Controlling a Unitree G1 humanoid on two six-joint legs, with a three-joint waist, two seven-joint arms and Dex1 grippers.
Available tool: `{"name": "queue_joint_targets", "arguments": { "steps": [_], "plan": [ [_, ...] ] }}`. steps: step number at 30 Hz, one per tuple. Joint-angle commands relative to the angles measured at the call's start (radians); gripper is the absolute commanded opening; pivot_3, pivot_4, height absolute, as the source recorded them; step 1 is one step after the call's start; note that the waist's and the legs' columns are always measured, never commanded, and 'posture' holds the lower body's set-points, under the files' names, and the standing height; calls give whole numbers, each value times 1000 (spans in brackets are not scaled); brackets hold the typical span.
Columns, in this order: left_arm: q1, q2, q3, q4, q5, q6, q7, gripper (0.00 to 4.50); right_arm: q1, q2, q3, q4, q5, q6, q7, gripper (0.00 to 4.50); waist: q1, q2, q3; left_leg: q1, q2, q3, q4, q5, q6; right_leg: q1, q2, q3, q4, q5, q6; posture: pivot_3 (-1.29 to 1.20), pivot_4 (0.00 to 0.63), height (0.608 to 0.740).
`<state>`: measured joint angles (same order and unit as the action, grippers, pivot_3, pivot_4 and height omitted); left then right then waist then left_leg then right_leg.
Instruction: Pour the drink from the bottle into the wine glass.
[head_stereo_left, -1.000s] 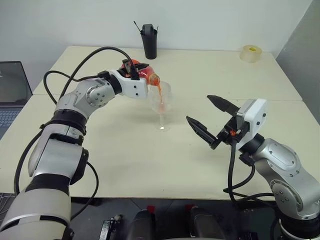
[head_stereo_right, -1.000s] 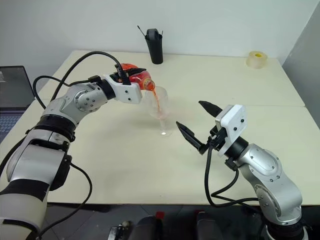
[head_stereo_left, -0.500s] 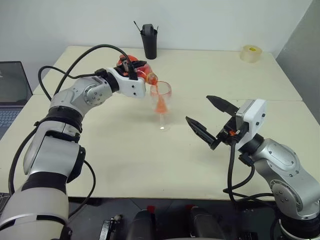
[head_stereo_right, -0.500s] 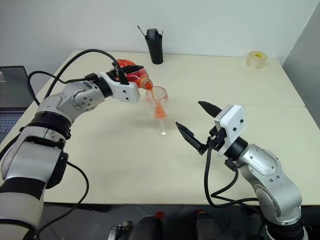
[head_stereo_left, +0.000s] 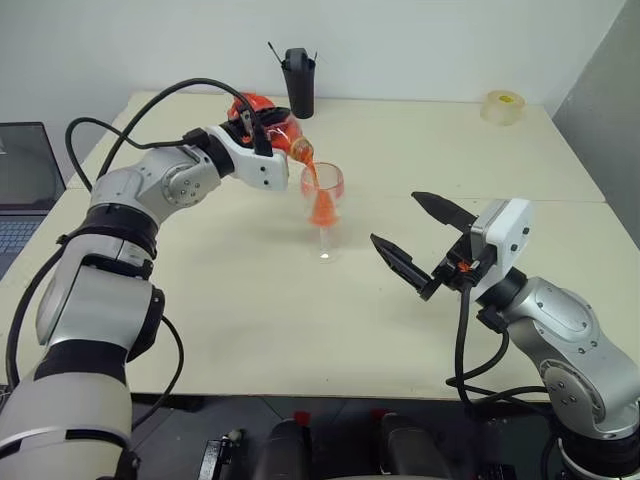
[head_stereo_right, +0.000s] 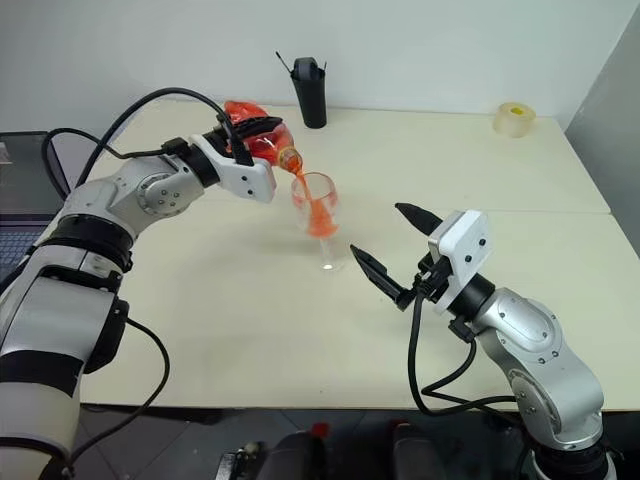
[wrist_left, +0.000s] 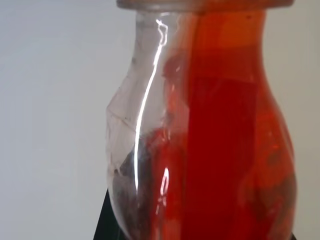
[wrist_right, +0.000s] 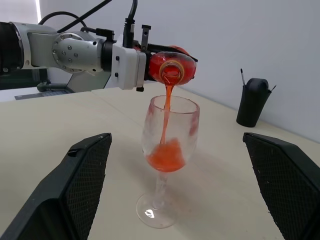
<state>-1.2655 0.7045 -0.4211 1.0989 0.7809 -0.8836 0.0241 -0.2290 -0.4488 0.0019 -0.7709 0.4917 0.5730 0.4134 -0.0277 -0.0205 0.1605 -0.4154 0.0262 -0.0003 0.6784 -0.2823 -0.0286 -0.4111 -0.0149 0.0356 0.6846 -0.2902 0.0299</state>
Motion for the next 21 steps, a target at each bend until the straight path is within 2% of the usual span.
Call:
{"name": "queue_joint_targets", "arguments": {
  "steps": [1,21],
  "plan": [
    [-44,22,1,-18,5,-2,46,951,-16,-1,-2,-20,1,-18,2,4500,0,0,0,0,0,0,0,0,0,0,0,0,0,0,0,0,150,740],
    [-59,16,-17,-1,12,13,65,951,-13,-2,3,-18,-1,-19,4,4500,0,0,0,0,0,1,0,0,0,0,0,0,1,0,0,0,150,740]
  ]
}}
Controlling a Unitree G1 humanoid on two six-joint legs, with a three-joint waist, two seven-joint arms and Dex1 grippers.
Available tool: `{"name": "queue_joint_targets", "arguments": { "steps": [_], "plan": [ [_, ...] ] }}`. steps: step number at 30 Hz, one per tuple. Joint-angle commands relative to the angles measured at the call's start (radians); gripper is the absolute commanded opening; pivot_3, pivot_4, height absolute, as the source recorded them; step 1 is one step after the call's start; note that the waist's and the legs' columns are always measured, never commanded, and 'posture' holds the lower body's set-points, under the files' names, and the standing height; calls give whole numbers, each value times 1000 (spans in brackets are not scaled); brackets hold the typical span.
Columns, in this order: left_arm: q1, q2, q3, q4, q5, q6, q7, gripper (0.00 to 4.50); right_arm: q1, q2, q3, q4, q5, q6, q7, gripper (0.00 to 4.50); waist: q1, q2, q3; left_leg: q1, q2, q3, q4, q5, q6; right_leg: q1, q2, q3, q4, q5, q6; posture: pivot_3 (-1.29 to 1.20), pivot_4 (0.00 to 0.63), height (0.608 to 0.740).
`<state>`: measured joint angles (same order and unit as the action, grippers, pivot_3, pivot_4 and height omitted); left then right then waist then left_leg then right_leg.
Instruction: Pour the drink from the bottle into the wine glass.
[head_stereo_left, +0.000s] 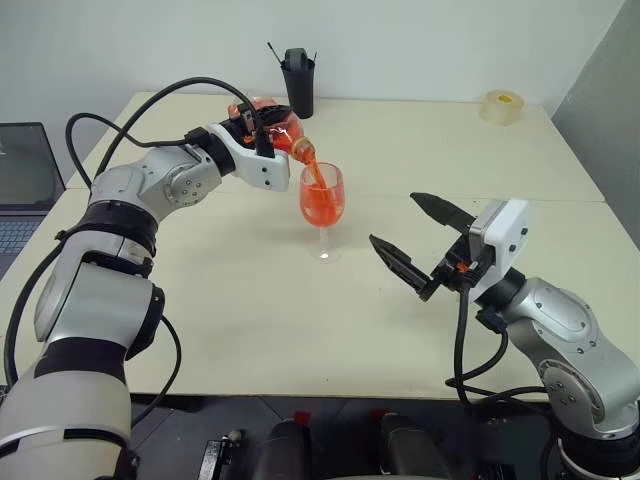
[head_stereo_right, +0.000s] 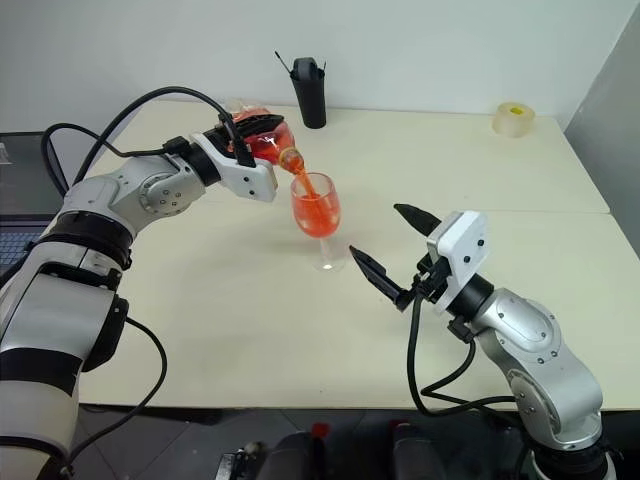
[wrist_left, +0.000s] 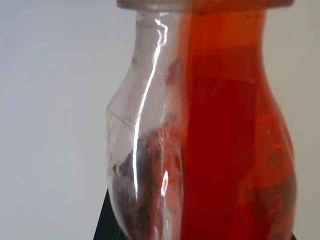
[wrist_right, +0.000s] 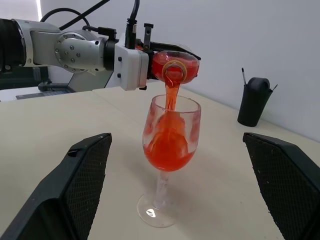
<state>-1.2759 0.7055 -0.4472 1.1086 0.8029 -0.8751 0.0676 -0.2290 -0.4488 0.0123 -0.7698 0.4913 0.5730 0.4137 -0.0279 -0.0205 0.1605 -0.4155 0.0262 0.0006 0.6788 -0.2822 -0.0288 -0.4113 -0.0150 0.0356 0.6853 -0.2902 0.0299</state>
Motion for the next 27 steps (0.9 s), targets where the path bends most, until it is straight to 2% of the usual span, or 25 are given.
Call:
{"name": "queue_joint_targets", "arguments": {
  "steps": [1,9,13,16,18,23,27],
  "plan": [
    [-49,14,9,-10,-10,6,21,951,-14,-3,-7,-18,0,-18,3,4500,0,0,0,0,0,0,0,0,0,0,0,0,0,0,0,0,150,740],
    [-48,10,13,-3,-23,11,-1,939,-17,-3,-1,-16,1,-17,3,4500,0,0,0,0,0,0,0,0,0,0,0,0,1,0,0,0,150,740],
    [-34,-5,47,8,-88,15,-60,936,-29,6,-2,-18,15,-7,-4,4500,0,0,0,0,0,0,0,0,0,0,0,0,1,0,0,0,150,740],
    [-7,-42,101,18,-219,11,-204,935,-75,50,-30,-10,71,21,-42,4500,0,0,0,0,0,0,1,0,0,0,0,0,2,0,0,0,150,740],
    [8,-51,115,7,-256,11,-253,935,-109,69,-40,-11,106,47,-59,4500,-1,0,0,0,0,0,1,0,0,-1,0,0,3,0,0,0,150,740],
    [67,-76,189,-42,-405,61,-395,935,-183,59,-54,5,171,121,-75,4500,-4,0,0,1,0,-1,1,0,0,-2,0,2,5,0,0,0,150,740],
    [152,-124,325,-144,-642,225,-548,935,-258,29,-69,42,239,206,-75,4500,-5,0,0,0,1,-1,1,0,0,-3,-1,2,8,0,0,0,150,740]
  ]
}}
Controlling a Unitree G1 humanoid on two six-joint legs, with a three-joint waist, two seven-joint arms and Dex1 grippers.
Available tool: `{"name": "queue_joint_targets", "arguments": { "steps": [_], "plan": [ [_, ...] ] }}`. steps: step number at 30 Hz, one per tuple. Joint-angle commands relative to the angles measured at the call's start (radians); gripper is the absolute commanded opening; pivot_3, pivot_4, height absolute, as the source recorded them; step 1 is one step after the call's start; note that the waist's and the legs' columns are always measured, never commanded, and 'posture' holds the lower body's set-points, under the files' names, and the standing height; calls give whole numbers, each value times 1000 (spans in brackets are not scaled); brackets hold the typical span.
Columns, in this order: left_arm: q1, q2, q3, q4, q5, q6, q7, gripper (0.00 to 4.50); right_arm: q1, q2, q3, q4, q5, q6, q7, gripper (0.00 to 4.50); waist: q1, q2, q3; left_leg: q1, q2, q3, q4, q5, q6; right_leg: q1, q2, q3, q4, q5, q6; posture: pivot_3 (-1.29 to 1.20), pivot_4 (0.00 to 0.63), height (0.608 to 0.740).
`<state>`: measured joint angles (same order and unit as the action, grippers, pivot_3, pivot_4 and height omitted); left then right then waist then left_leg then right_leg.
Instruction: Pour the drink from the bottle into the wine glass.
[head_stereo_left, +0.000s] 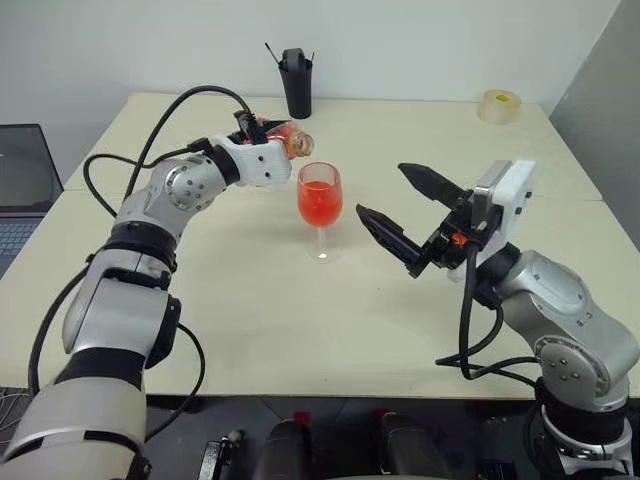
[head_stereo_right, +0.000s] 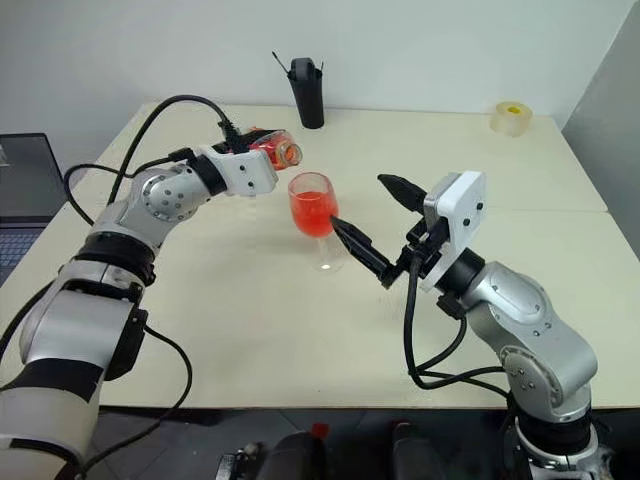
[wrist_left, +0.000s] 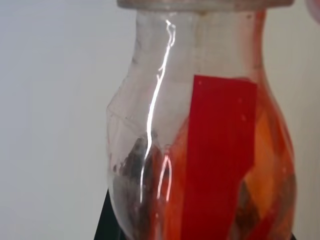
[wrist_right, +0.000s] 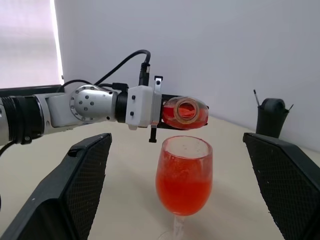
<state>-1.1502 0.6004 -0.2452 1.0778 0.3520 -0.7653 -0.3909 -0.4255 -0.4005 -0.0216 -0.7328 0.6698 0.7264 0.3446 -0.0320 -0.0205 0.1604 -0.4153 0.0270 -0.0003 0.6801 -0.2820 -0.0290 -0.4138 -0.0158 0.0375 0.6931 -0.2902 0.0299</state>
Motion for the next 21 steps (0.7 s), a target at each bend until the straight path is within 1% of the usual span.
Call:
{"name": "queue_joint_targets", "arguments": {
  "steps": [1,4,7,10,14,17,21],
  "plan": [
    [55,-34,172,-154,-265,193,-115,935,-98,-24,-37,16,88,82,-9,4500,-1,0,0,0,1,0,0,0,0,-1,-1,0,3,0,0,0,150,740],
    [150,-64,296,-277,-419,433,-123,934,-221,-56,-35,62,189,208,-5,4500,-10,0,0,-1,2,0,1,0,0,-3,-2,1,4,0,0,0,150,740],
    [265,-76,388,-381,-492,610,-53,927,-362,-63,-14,127,282,336,-14,4500,-26,1,-1,0,3,0,1,0,0,-3,-3,1,5,0,0,0,150,740],
    [355,-93,463,-463,-537,728,35,927,-445,-74,29,158,326,431,-10,4500,-28,0,-1,-1,4,-2,1,0,0,-4,-4,1,5,0,0,0,150,740],
    [442,-121,525,-517,-571,798,110,927,-458,-80,81,176,299,460,1,4500,-25,-3,-3,-2,4,-2,1,0,0,-5,-5,1,6,0,0,0,150,740],
    [485,-156,541,-534,-582,805,138,927,-457,-77,105,180,281,462,11,4500,-15,-3,-3,-3,2,-2,1,0,0,-5,-5,1,5,0,0,0,150,740],
    [516,-188,539,-537,-572,800,158,927,-459,-75,105,177,288,471,15,4500,-4,-4,-3,-3,2,-1,1,0,0,-5,-5,1,5,0,0,0,150,740]
  ]
}}
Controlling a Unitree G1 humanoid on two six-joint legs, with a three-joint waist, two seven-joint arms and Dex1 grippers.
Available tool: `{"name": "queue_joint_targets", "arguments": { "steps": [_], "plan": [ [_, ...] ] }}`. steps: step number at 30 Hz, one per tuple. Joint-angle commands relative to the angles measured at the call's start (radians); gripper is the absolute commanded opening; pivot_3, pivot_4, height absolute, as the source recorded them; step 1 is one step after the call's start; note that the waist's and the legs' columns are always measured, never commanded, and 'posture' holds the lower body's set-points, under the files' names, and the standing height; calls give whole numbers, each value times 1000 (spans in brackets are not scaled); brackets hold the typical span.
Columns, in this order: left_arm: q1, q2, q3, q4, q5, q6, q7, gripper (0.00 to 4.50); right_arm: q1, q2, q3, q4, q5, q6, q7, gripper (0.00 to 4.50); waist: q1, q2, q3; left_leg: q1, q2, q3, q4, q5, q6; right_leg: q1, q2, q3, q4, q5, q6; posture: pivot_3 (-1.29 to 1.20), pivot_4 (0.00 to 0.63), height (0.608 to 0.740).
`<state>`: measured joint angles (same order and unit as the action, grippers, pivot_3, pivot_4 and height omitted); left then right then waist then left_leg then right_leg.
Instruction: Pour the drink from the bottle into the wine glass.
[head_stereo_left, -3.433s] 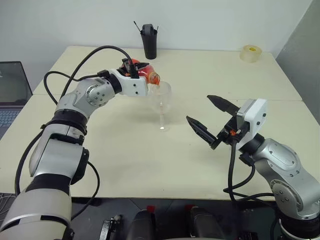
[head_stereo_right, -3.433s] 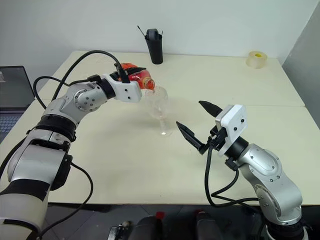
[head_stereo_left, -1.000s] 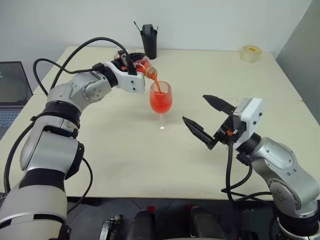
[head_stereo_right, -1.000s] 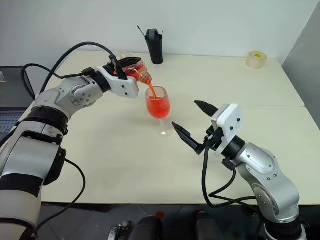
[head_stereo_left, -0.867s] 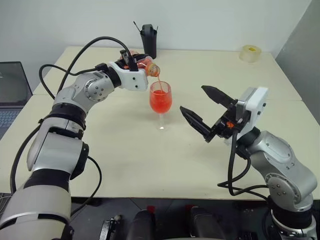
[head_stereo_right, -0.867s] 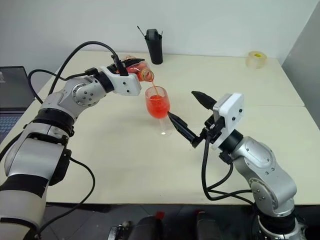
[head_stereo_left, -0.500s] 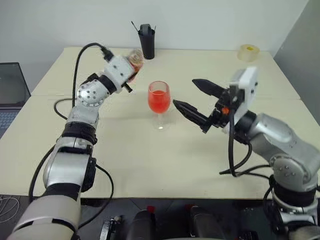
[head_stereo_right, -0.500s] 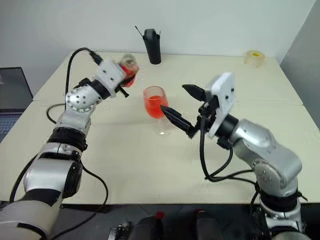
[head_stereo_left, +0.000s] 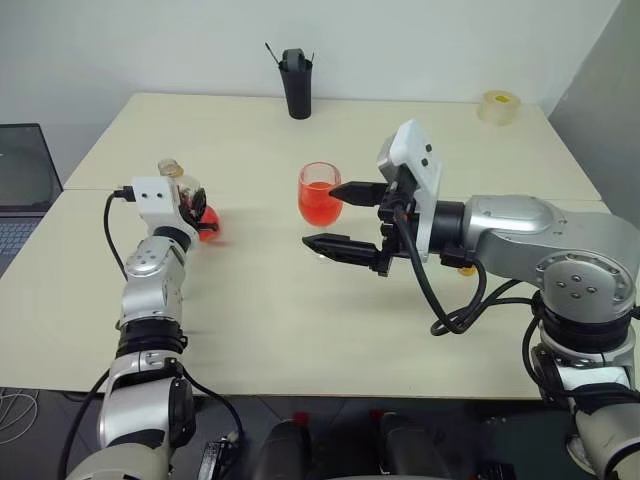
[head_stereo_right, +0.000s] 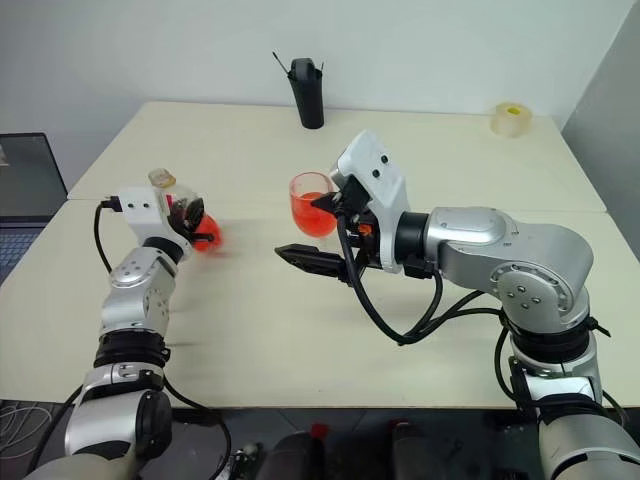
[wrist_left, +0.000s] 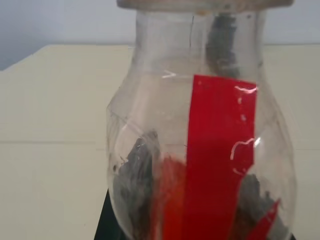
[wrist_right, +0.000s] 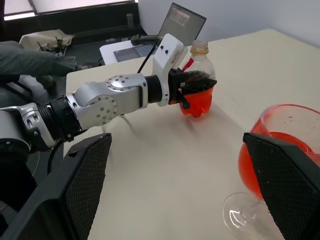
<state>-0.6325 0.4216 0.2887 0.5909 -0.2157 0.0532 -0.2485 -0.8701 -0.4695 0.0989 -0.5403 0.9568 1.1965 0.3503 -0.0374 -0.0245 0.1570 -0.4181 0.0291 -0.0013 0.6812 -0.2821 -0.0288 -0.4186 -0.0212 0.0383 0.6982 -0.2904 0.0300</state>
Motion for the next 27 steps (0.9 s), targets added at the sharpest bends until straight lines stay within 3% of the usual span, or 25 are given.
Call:
{"name": "queue_joint_targets", "arguments": {
  "steps": [1,12,27],
  "plan": [
    [2,-15,5,-45,0,-21,23,927,-13,-8,-17,-17,2,3,12,4500,3,0,0,0,0,0,0,0,0,0,0,0,0,0,0,0,150,740],
    [46,-26,9,-59,8,-27,52,4481,-6,-16,-17,-30,-5,8,17,4500,3,0,0,1,1,1,0,0,0,-1,0,1,0,0,0,0,150,740],
    [253,102,35,-399,-106,206,-137,4481,35,-23,-6,-42,-20,-44,95,4500,3,0,0,1,1,1,-1,-2,3,-1,0,2,-1,0,0,0,150,740]
  ]
}}
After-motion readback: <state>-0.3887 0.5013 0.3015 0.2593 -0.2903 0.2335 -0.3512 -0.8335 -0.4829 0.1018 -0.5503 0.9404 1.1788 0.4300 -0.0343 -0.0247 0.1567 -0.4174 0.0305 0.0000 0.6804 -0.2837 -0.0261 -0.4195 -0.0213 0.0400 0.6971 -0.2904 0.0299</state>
